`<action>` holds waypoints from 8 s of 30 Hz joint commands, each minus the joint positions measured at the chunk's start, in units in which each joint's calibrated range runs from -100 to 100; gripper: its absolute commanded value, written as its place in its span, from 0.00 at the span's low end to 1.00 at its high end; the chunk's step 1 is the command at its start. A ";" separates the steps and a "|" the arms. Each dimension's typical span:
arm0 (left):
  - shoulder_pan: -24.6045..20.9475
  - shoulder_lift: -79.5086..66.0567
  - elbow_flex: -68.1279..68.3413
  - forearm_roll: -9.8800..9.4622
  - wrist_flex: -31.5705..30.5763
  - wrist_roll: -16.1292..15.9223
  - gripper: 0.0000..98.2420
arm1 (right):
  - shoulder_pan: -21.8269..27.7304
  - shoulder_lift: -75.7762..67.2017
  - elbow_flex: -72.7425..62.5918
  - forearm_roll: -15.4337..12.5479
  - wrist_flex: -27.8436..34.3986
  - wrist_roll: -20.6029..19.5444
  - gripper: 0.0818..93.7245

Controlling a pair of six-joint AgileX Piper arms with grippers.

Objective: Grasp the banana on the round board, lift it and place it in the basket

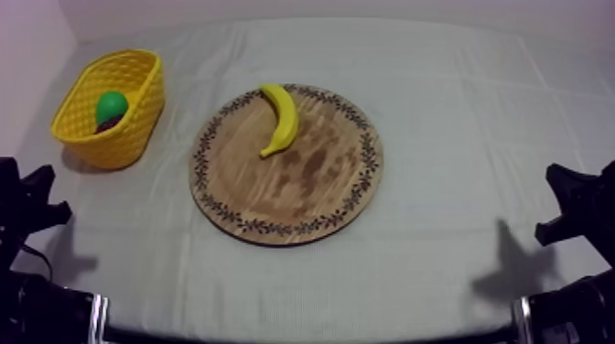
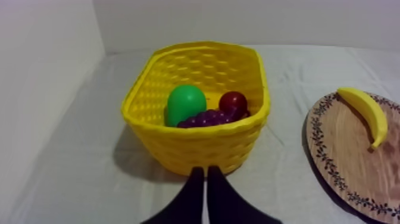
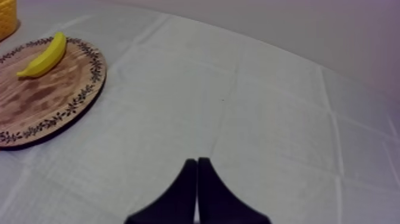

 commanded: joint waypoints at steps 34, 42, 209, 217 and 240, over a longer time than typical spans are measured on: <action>-0.41 4.41 -9.83 0.77 -3.42 6.48 0.00 | 0.00 0.00 -0.03 0.00 0.01 -0.01 0.00; 4.32 23.49 -32.91 0.76 -1.79 4.24 0.00 | 0.00 0.00 -0.03 0.00 0.01 -0.01 0.00; 28.52 146.53 -117.47 -7.25 30.77 29.21 0.23 | 0.00 0.00 -0.03 0.00 0.01 0.04 0.00; 27.27 131.79 -108.16 -7.13 30.85 26.46 0.22 | 0.00 0.00 -0.03 0.00 0.01 0.04 0.00; 14.69 84.53 -77.19 -8.32 35.41 12.91 0.20 | 0.00 0.00 -0.03 0.00 0.01 0.04 0.00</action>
